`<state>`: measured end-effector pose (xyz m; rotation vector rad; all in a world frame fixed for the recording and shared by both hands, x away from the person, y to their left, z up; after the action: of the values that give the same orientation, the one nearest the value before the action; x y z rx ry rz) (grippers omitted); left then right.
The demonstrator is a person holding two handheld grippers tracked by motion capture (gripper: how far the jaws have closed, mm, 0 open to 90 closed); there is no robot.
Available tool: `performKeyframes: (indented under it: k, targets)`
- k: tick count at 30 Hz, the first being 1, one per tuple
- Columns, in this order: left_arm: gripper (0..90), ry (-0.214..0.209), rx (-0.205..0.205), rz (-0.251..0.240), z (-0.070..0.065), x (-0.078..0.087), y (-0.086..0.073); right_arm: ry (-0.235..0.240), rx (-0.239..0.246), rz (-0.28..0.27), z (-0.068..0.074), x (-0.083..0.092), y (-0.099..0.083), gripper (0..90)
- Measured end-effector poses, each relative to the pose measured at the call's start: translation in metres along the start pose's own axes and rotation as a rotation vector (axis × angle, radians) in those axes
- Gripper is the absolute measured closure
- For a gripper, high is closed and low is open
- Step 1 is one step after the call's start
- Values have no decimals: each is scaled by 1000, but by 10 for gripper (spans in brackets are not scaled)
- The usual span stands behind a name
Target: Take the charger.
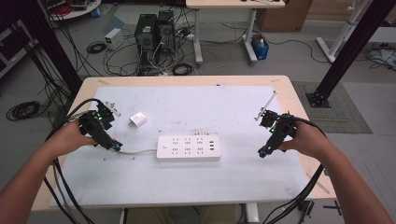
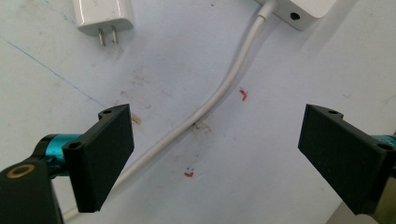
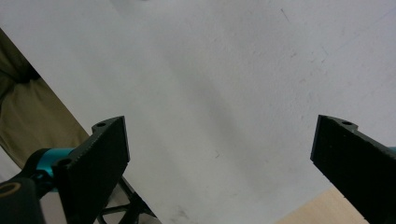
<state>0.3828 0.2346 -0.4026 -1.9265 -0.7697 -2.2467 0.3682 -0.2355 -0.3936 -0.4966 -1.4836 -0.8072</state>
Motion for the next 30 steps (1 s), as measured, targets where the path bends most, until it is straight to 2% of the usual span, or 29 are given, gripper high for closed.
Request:
performKeyframes:
  k: [8, 15, 16, 20, 21, 23, 25, 27, 29, 30]
  targets:
    - [106, 12, 6, -11, 2, 1, 1, 1, -3, 0, 0, 1, -1, 38]
    - [105, 46, 39, -37, 10, 0, 6, -14, -18, -23, -1, 1, 1, 38]
    - [105, 62, 52, -46, 13, 0, 9, -12, -50, -43, -1, 2, 2, 38]
    - [105, 87, 65, -64, 18, -1, 14, -11, -50, -51, -2, 2, 0, 38]
    - [105, 105, 78, -75, 23, -3, 17, -11, -50, -56, -2, 2, 0, 38]
    - [105, 109, 83, -78, 25, -4, 18, -9, -51, -65, -2, 2, 0, 38]
    - [105, 123, 83, -91, 30, -7, 22, -10, -44, -66, -3, 2, 1, 38]
    - [105, 140, 87, -99, 35, -11, 25, -5, -31, -100, 0, 2, 4, 38]
    - [105, 157, 83, -111, 45, -19, 28, 5, -38, -107, 2, 1, 4, 38]
    - [105, 157, 83, -111, 45, -19, 28, 5, -38, -107, 2, 1, 4, 38]
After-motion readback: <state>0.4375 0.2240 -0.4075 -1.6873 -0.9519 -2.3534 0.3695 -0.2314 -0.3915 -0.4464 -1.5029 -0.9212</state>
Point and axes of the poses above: each handheld gripper's, and its own axes: x roughly backward along the jaws, y roughly out of its top, z roughly to its left, the point moved 9 cm from there along -x, roughly forward along the jaws, and after that the axes turned 13 degrees about -x, right-handed, at the moved point
